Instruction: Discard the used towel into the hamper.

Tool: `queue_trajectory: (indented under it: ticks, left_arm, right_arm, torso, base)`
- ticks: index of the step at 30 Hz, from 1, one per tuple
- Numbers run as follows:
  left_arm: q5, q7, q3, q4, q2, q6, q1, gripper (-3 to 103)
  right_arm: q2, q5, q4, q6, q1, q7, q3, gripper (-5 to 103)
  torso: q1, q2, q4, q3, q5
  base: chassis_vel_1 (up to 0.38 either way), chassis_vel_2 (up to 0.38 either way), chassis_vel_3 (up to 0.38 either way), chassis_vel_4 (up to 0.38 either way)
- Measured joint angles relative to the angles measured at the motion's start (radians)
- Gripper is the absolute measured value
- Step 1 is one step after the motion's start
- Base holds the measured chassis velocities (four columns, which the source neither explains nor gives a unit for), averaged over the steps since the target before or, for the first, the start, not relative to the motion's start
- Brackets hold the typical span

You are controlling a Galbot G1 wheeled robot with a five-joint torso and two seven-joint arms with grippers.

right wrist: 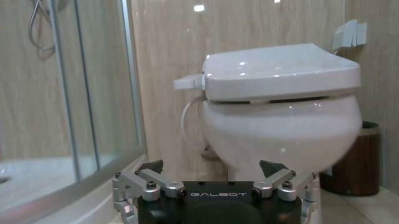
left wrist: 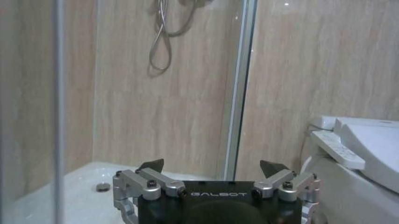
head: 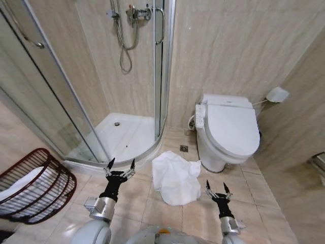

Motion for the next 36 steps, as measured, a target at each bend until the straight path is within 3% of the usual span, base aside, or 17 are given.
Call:
queue_trajectory:
  ticks: [8,20,36]
  left_arm:
    - [0.0,0.0,0.0,0.0,0.0,0.0,0.0,100]
    - [0.0,0.0,0.0,0.0,0.0,0.0,0.0,100]
    - [0.0,0.0,0.0,0.0,0.0,0.0,0.0,100]
  right_arm:
    - [-0.008,0.023,-0.021,0.014,0.009,-0.038,0.007,100]
    - [-0.03,0.049,-0.06,-0.15,0.098,-0.025,0.008,100]
    - [-0.004,-0.022,-0.112,-0.271,0.136,0.056,-0.027,100]
  torso:
    - [0.001,0.0,0.0001,0.001,-0.0002]
    - [0.0,0.001,0.0001,0.001,-0.0001]
    - [-0.001,-0.002,0.0003,-0.001,-0.0003]
  base:
    - [-0.095,0.101,0.093,-0.082]
    - [0.055,0.01,0.014,0.057]
    - [0.098,0.098,0.095,0.088]
